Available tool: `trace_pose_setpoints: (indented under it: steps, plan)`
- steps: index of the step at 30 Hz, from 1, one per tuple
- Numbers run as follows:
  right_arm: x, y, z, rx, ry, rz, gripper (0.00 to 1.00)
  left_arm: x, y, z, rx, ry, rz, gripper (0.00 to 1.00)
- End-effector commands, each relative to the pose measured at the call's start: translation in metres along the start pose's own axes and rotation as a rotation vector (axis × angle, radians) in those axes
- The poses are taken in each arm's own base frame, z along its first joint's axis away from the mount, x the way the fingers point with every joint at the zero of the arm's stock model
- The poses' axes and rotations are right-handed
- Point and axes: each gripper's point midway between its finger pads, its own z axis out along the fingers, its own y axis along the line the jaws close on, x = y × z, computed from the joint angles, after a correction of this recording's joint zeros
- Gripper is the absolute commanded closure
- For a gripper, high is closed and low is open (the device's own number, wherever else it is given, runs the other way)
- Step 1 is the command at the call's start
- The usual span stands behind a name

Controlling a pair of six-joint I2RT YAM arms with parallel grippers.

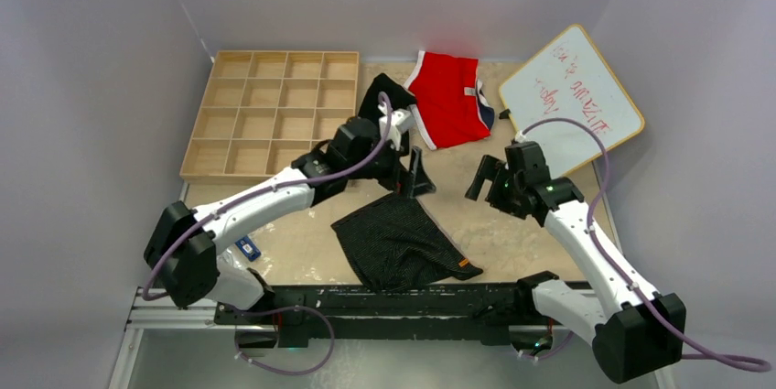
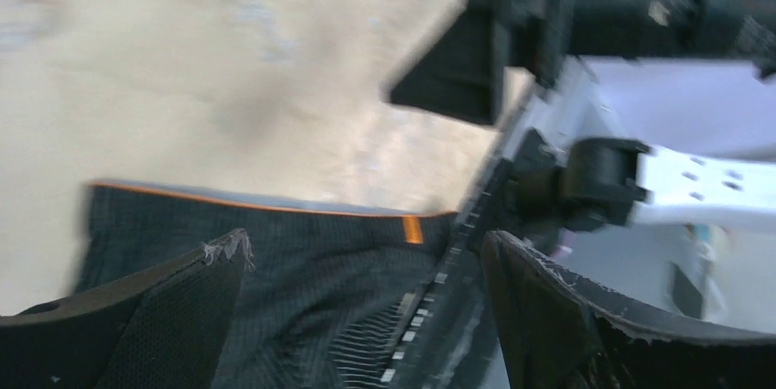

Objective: Roll the underwear
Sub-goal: Flatten out the underwear at the center of the board.

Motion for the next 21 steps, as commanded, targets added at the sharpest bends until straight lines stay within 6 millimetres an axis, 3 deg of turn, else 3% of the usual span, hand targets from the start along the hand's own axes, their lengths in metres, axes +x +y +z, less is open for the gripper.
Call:
trace_pose_setpoints:
  steps: [1,6,13,21]
  plan:
    - [0.059,0.009,0.001,-0.069,0.256,0.139,0.05,0.020,0.086,-0.006,-0.210,0.125,0.045,0.04]
    - [0.101,0.005,0.001,-0.094,0.414,0.162,0.11,0.037,0.107,0.018,-0.195,0.280,0.130,0.07]
    - [0.131,-0.006,-0.011,-0.081,0.517,0.191,0.13,0.048,0.139,0.042,-0.238,0.371,0.196,0.11]
    - [0.158,-0.018,-0.027,-0.043,0.648,0.185,0.14,0.038,0.164,0.056,-0.290,0.380,0.315,0.12]
